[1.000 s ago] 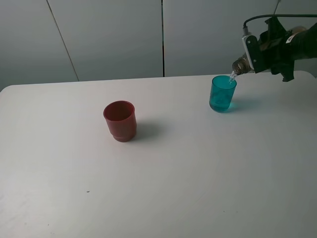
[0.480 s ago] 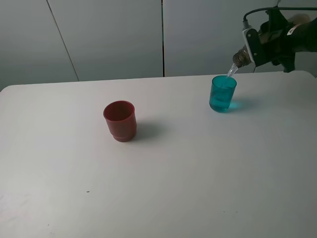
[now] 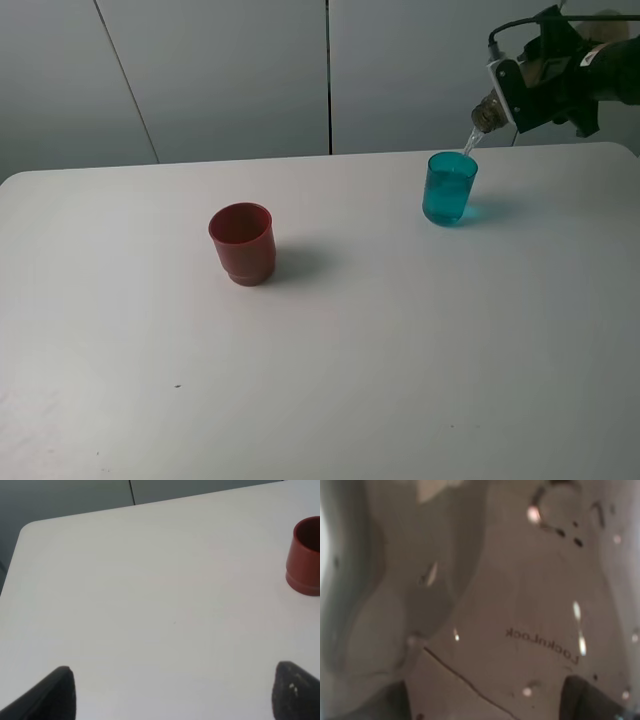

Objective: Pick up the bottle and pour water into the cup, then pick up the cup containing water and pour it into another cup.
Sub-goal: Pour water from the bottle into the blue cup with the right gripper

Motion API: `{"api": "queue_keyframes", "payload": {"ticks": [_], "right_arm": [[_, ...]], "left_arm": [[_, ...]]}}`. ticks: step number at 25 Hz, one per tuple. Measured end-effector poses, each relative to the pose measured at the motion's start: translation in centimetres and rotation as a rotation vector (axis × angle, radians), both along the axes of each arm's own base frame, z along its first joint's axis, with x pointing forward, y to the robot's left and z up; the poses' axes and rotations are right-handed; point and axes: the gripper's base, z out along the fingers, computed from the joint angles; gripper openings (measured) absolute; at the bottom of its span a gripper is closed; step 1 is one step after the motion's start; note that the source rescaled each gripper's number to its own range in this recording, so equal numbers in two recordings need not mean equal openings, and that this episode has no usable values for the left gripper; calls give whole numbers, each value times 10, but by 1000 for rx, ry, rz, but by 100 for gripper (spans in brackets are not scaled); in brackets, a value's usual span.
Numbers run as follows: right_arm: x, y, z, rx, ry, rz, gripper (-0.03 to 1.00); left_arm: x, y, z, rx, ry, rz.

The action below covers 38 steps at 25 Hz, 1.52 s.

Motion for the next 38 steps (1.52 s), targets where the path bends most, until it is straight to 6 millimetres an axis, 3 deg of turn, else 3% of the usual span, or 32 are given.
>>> {"api": "queue_keyframes", "payload": {"ticks": [38], "right_arm": [[-2,12,-5,-52,56,51,3]], "left_arm": [[0,0,0,0,0,0]]}}
